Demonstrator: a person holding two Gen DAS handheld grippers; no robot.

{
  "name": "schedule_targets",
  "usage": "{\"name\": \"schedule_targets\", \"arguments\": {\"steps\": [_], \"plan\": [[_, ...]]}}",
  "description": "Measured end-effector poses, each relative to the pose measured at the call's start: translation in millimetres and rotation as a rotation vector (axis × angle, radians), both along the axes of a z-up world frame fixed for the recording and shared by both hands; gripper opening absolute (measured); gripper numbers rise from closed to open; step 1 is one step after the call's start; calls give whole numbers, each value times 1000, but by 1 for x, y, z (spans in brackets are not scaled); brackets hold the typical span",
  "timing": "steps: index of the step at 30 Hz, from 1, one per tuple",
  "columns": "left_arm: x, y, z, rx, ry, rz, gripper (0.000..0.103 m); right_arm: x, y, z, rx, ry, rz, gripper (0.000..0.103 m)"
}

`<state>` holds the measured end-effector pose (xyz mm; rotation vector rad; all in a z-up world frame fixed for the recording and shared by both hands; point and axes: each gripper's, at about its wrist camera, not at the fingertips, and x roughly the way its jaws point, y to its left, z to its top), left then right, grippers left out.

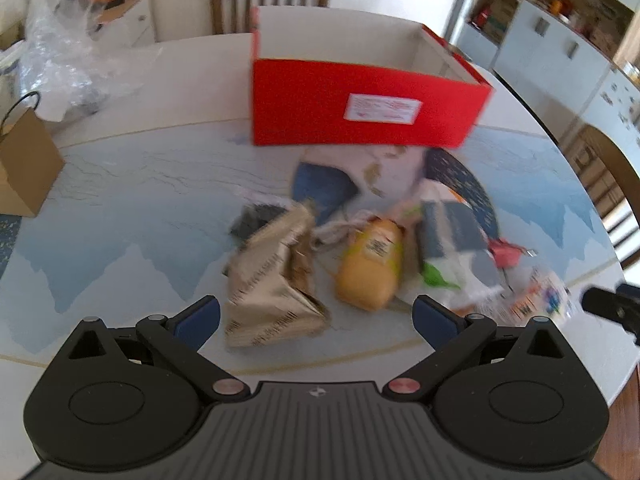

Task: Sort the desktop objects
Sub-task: 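Move both tools toward the gold bag and the blueberry bun bag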

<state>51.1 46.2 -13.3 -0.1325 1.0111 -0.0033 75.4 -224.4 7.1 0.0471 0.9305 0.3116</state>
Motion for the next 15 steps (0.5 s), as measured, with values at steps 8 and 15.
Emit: {"name": "schedule_targets", "arguments": {"steps": [8,15], "plan": [[16,12,-16,22,-4,25,103,10,-7,-14,12,48,-50,94],[24,20,-32,43,18,45,102,22,-6,-33,-24,79,-85,92]]}}
